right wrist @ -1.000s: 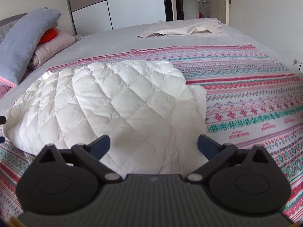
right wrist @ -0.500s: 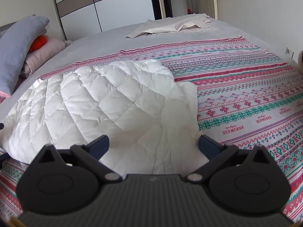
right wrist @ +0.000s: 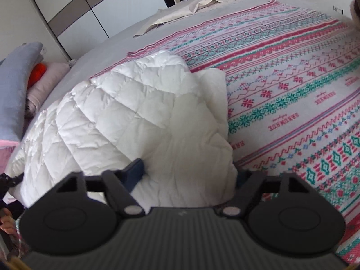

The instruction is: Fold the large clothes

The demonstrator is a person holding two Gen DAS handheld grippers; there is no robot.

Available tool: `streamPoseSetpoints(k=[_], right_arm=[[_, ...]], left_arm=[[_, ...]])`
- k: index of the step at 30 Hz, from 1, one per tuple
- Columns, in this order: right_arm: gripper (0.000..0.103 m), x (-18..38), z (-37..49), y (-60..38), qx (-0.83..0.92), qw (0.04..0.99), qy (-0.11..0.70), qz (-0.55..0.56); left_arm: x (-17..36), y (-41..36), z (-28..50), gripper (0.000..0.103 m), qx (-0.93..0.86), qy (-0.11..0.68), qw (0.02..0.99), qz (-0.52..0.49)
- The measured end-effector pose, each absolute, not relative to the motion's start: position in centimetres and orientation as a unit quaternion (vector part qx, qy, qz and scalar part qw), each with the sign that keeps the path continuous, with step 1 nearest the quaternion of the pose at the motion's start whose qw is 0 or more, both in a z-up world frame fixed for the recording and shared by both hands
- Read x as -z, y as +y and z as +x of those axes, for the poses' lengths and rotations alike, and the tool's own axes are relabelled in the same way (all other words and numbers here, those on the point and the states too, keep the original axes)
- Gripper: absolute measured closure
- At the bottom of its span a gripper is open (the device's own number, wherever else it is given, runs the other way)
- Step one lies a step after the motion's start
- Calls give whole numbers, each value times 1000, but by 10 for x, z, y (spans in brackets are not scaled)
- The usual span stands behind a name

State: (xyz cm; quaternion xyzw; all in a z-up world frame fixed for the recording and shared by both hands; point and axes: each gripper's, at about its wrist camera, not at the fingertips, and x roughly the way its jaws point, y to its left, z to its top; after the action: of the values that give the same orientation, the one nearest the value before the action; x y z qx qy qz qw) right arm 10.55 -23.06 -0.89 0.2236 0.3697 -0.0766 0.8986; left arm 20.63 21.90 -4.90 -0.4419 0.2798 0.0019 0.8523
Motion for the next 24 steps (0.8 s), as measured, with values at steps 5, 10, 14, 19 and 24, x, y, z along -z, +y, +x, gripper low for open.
streamPoseSetpoints(k=[5,10,14,19,24], right_arm=[[68,-4,97,-226,75,909,361,196],[69,-15,79,-216,55,915,362,171],[69,-23,61,-212,40,911,376,165],[58,-22,49,-207,40,904,397,152],[38,-37,46,-200,83,929,341,117]], left_arm=[[39,223,199,73,16,274,859,-433],[31,236,185,76,29,276,867,-413],[24,249,167,76,45,286,863,-414],[27,260,156,70,61,305,854,-417],[58,262,162,33,58,335,814,-470]])
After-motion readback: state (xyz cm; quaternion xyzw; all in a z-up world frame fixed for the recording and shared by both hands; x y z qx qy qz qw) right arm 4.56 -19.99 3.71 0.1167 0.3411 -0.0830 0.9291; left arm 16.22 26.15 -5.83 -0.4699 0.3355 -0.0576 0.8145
